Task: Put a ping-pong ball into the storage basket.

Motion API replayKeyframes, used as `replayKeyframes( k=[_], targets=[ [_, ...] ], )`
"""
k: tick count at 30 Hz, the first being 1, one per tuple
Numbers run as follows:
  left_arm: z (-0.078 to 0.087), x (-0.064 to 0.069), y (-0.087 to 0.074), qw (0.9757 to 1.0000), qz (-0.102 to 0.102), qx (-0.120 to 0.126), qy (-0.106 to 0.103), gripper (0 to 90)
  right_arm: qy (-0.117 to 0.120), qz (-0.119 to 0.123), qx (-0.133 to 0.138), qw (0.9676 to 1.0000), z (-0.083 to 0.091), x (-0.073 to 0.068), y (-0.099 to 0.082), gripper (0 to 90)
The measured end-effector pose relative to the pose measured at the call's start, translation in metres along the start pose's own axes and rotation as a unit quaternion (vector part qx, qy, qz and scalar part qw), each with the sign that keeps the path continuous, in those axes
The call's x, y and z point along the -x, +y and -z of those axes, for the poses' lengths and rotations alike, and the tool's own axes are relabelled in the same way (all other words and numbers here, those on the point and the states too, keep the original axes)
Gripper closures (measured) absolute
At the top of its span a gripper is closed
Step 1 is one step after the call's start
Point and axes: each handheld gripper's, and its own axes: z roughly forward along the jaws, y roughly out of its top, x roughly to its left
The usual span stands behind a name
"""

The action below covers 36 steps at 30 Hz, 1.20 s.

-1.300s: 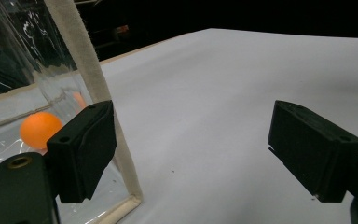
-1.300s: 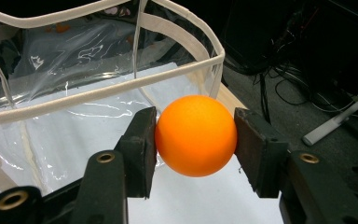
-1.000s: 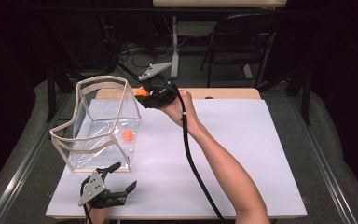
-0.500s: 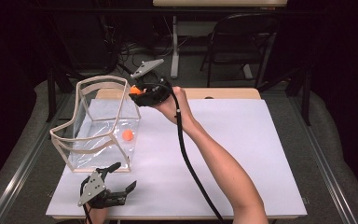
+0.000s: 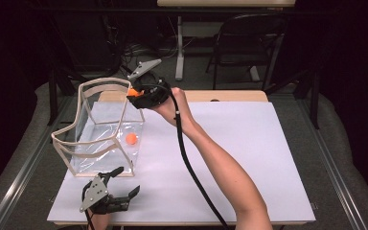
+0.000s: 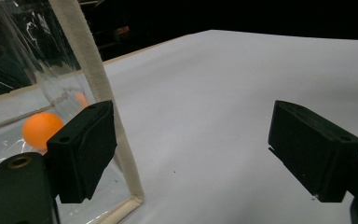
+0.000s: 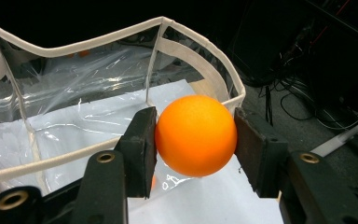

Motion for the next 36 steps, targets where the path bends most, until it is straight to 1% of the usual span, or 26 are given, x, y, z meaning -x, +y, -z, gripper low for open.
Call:
replayKeyframes(
  k=[5, 8, 15, 17, 24, 36],
  targets=[
    [0.000, 0.000, 0.000, 1.0000, -0.002, -0.001, -0.001, 15.5, 0.001, 0.003, -0.002, 1.0000, -0.003, -0.001, 0.004, 50.5],
    [0.000, 0.000, 0.000, 1.0000, 0.001, 0.001, 0.000, 15.5, 0.002, 0.004, -0.002, 1.0000, -0.005, -0.003, 0.006, 50.5],
    [0.000, 0.000, 0.000, 1.0000, -0.003, 0.000, -0.002, 15.5, 0.005, 0.006, -0.003, 1.0000, -0.010, -0.005, 0.010, 50.5],
    [0.000, 0.000, 0.000, 1.0000, 0.000, 0.001, -0.001, 15.5, 0.006, 0.006, -0.003, 1.0000, -0.011, -0.005, 0.011, 50.5],
    [0.001, 0.000, 0.000, 1.0000, 0.000, 0.002, -0.001, 15.5, 0.009, 0.009, -0.005, 0.9999, -0.016, -0.009, 0.018, 50.4],
    [0.001, 0.000, 0.000, 1.0000, -0.001, 0.001, -0.002, 15.5, 0.013, 0.009, -0.016, 0.9997, -0.032, -0.010, 0.023, 50.5]
  ],
)
